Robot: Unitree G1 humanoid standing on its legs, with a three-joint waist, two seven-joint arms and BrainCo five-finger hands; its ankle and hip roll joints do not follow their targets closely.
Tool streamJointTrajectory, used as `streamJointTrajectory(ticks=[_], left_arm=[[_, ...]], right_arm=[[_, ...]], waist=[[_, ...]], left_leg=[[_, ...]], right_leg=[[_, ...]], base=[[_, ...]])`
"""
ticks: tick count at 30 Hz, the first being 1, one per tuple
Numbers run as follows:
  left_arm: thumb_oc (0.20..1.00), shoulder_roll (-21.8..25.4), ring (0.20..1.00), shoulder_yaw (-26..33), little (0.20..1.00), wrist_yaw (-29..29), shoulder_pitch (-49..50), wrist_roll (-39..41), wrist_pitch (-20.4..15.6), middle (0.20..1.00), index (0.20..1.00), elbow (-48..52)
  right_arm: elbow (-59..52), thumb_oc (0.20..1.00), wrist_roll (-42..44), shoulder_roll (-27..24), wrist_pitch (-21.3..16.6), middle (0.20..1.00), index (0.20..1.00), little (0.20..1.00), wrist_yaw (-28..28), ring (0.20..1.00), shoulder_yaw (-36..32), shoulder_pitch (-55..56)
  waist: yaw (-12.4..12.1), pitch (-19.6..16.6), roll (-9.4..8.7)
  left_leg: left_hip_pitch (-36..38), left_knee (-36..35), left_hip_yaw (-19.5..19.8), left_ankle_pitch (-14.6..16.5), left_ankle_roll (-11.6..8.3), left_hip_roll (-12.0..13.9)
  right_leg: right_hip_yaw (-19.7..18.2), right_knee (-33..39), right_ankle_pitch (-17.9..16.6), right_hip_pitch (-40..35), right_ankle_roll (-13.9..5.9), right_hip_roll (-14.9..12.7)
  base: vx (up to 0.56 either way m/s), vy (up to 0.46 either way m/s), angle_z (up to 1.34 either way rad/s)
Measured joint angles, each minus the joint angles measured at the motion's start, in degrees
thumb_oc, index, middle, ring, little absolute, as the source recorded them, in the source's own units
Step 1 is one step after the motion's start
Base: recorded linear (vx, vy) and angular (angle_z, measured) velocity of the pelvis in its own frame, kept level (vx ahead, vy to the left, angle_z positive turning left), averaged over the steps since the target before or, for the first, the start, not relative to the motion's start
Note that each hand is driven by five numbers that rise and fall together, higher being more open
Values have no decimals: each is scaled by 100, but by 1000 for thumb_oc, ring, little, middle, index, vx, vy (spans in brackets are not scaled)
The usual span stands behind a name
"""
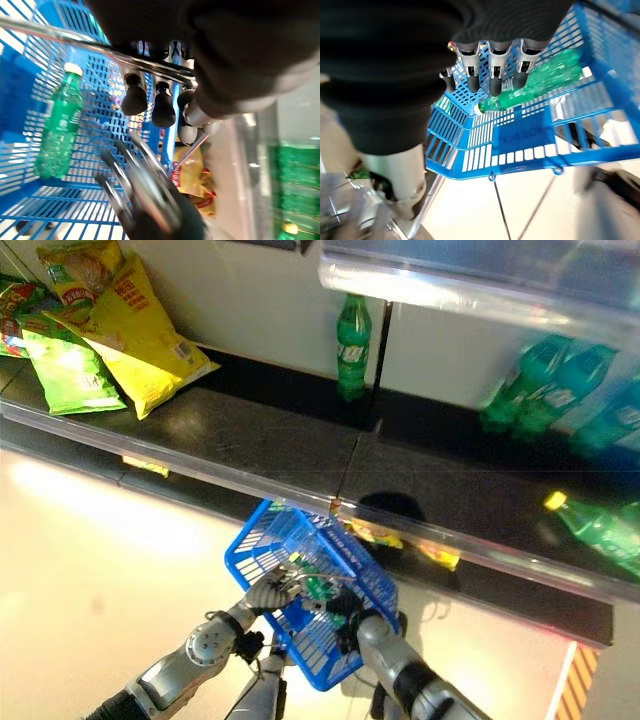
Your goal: Pick up the snacks into the basket
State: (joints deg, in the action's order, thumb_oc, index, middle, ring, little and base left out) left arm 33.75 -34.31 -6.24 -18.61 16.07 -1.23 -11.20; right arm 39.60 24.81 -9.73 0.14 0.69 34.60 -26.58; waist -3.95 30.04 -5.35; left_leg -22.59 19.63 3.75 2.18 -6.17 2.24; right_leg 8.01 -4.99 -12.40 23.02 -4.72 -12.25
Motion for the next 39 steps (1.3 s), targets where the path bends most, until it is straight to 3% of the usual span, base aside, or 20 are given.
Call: streamJointTrajectory(ticks=[2, 4, 5, 7, 8, 10, 11, 12, 13, 15, 16, 17, 19, 20, 24, 28, 30, 32, 35, 39], left_arm=[[200, -4, 200, 170, 200, 29, 146, -199, 19, 200, 200, -289], [200, -32, 200, 427, 200, 23, 421, -270, 101, 200, 200, -475], [200, -85, 200, 611, 200, 87, 438, -375, 46, 200, 200, -620], [200, -130, 200, 890, 200, 119, 506, -411, 31, 200, 200, -845], [200, -174, 200, 1024, 200, 127, 638, -411, 55, 200, 200, -1168], [200, -248, 200, 1111, 200, 209, 803, -413, 15, 200, 200, -1325], [200, -378, 200, 1284, 200, 243, 884, -423, 20, 200, 200, -1400], [200, -533, 200, 1466, 200, 229, 1106, -424, 17, 200, 200, -1456], [200, -548, 200, 1511, 200, 261, 1152, -424, 40, 200, 200, -1503], [200, -573, 200, 1778, 200, 275, 1183, -493, 29, 200, 200, -1601], [200, -591, 200, 1883, 200, 255, 1185, -573, 31, 200, 200, -1696], [200, -613, 200, 2081, 200, 188, 1270, -647, 32, 200, 200, -1858], [200, -672, 200, 2230, 200, 154, 1332, -654, 24, 200, 200, -2036], [200, -866, 200, 2500, 200, 95, 1385, -652, -19, 200, 200, -2231], [200, -1106, 200, 2427, 200, 22, 1569, -637, -103, 200, 200, -2469], [200, -1274, 200, 2450, 200, -56, 1615, -610, -198, 200, 200, -2968], [200, -1422, 200, 2477, 200, -64, 1662, -594, -312, 200, 200, -3435], [200, -1632, 200, 2657, 200, -58, 1695, -546, -424, 200, 200, -3854], [200, -1719, 200, 2707, 200, -2, 1638, -510, -439, 200, 200, -4223], [200, -1727, 200, 2881, 200, 12, 1640, -518, -483, 200, 200, -4450]], right_arm=[[-624, 1000, -197, -440, 29, 1000, 1000, 1000, 240, 1000, -2, 462], [-1122, 1000, -300, -798, -133, 1000, 1000, 1000, 436, 1000, -43, 817], [-1247, 1000, -498, -1152, -116, 1000, 1000, 1000, 551, 1000, -130, 979], [-1593, 1000, -784, -1424, -114, 1000, 1000, 1000, 736, 1000, -151, 1396], [-1665, 1000, -988, -1557, -120, 1000, 1000, 1000, 889, 1000, -357, 1649], [-1415, 1000, -1110, -1666, -144, 1000, 1000, 1000, 962, 1000, -520, 1790], [-1323, 1000, -1169, -1651, -97, 1000, 1000, 1000, 1034, 1000, -585, 1855], [-1337, 1000, -1191, -1685, -112, 1000, 1000, 1000, 1073, 1000, -584, 2009], [-1398, 1000, -1197, -1668, -126, 1000, 1000, 1000, 1147, 1000, -593, 2299], [-1422, 1000, -1294, -1644, -144, 1000, 1000, 1000, 1288, 1000, -599, 2539], [-1441, 1000, -1304, -1643, -148, 1000, 1000, 1000, 1300, 1000, -612, 2526], [-1444, 1000, -1348, -1645, -187, 1000, 1000, 1000, 1375, 1000, -641, 2530], [-1447, 1000, -1358, -1657, -227, 1000, 1000, 1000, 1392, 1000, -691, 2528], [-1404, 1000, -1358, -1668, -230, 1000, 1000, 1000, 1397, 1000, -782, 2516], [-1005, 1000, -1356, -1713, -271, 1000, 1000, 1000, 1256, 1000, -1108, 2884], [252, 1000, -1324, -1423, -412, 1000, 1000, 1000, 632, 1000, -1883, 2869], [1426, 1000, -1253, -1230, -454, 1000, 1000, 1000, 266, 1000, -2290, 2537], [2082, 1000, -1232, -1187, -493, 1000, 1000, 1000, 31, 1000, -2351, 2414], [2454, 1000, -1225, -1071, -440, 1000, 1000, 1000, -113, 1000, -2492, 2605], [2464, 1000, -1163, -1086, -454, 1000, 1000, 1000, -241, 1000, -2735, 2703]], waist=[[180, -19, -171], [217, -65, -261], [305, -93, -243], [332, -197, -408], [326, -250, -437], [404, -396, -361], [232, -449, -290], [151, -730, -16], [159, -890, -45], [126, -990, -140], [108, -1014, -122], [28, -1128, -126], [-3, -1179, -137], [-6, -1245, -55], [30, -1442, 142], [112, -1473, 442], [72, -1561, 653], [30, -1610, 729], [52, -1688, 649], [178, -1733, 651]], left_leg=[[108, 439, -210, 249, 98, -42], [301, 474, -434, 433, 303, 30], [302, 551, -709, 464, 374, 288], [306, 701, -809, 526, 394, 106], [462, 749, -778, 671, 499, -28], [557, 647, -724, 738, 786, -221], [693, 422, -1020, 626, 850, -40], [612, 395, -1155, 606, 820, 292], [776, 128, -1182, 447, 806, 234], [1049, -247, -1301, 256, 858, 105], [1125, -365, -1290, 198, 856, 79], [1206, -604, -1283, 65, 819, -13], [1214, -674, -1349, -14, 808, -106], [1204, -787, -1375, -135, 772, -102], [1165, -1226, -1106, -636, 544, 82], [960, -1549, -783, -924, 147, 291], [989, -1713, -119, -1055, -183, 196], [945, -1669, 273, -748, -535, -28], [892, -1086, 107, -584, -382, -157], [1321, -1147, 111, -527, -409, 499]], right_leg=[[-126, 151, 104, -219, -147, 57], [-199, 204, 319, -363, -602, -92], [-217, -397, 439, -231, -723, 37], [-228, -443, 395, -512, -611, -16], [-418, -42, 218, -770, -415, -41], [-145, 335, 748, -919, -474, -132], [-46, -430, 809, -611, -544, -83], [180, -2002, 1186, -305, -618, 86], [104, -2743, 1516, -519, -726, 117], [-282, -2895, 2006, -1220, -821, 394], [-452, -2669, 2113, -1446, -738, 498], [-422, -1577, 2293, -1901, -544, 591], [-396, -665, 2267, -2258, -495, 590], [-438, -248, 2116, -2385, -207, 639], [-371, -255, 2044, -2269, 7, 1001], [-329, -648, 2118, -1958, 458, 1406], [-275, -693, 2093, -1850, 627, 1444], [-180, -606, 1935, -1801, 761, 1298], [239, -199, 1596, -1937, 742, 969], [714, -41, 1536, -1931, 697, 791]], base=[[-40, 181, -60], [-107, 176, -65], [-116, 330, -56], [-60, 280, -34], [-45, 325, -45], [-72, 341, -85], [-60, 128, -135], [-72, 38, -121], [-89, 11, -63], [-118, -62, -25], [-114, -44, -59], [-145, -71, -62], [-154, -99, -53], [-133, -97, -26], [-231, -154, 27], [-179, -38, 58], [-127, 34, 8], [-156, 100, 20], [-98, 124, 59], [-28, 267, 82]])
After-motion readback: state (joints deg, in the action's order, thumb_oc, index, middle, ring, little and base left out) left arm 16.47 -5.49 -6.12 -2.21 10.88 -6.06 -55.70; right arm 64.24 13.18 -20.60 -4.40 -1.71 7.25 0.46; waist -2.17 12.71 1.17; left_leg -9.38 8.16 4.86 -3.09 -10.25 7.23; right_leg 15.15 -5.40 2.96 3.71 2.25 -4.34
